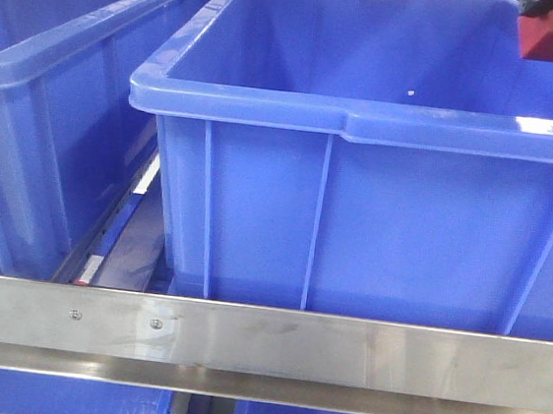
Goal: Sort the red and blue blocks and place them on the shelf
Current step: 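Open both grippers to drop the cubes into the blue bins, then close both empty grippers and raise them above the bin rims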
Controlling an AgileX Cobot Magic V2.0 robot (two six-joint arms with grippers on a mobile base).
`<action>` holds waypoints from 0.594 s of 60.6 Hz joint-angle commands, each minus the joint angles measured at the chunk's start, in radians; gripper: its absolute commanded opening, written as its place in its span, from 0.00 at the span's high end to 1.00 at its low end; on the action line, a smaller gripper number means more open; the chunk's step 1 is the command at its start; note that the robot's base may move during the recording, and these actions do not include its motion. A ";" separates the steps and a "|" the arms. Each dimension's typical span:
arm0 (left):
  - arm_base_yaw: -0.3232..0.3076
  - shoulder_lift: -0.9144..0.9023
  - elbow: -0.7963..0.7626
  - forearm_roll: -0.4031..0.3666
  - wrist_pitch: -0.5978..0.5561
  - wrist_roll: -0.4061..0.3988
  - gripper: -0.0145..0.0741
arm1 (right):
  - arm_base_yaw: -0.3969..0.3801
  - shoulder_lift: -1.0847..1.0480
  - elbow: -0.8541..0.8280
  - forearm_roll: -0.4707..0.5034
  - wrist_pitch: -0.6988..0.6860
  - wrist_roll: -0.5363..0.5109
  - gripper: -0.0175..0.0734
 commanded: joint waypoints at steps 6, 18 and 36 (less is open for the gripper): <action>-0.001 -0.015 -0.039 0.001 -0.085 0.000 0.23 | 0.002 -0.020 -0.040 -0.051 -0.130 -0.009 0.33; -0.001 -0.015 -0.039 0.001 -0.085 0.000 0.22 | 0.002 -0.020 -0.040 -0.053 -0.147 -0.009 0.20; -0.001 -0.015 -0.039 0.001 -0.068 0.000 0.30 | 0.002 -0.020 -0.040 -0.053 -0.144 -0.009 0.29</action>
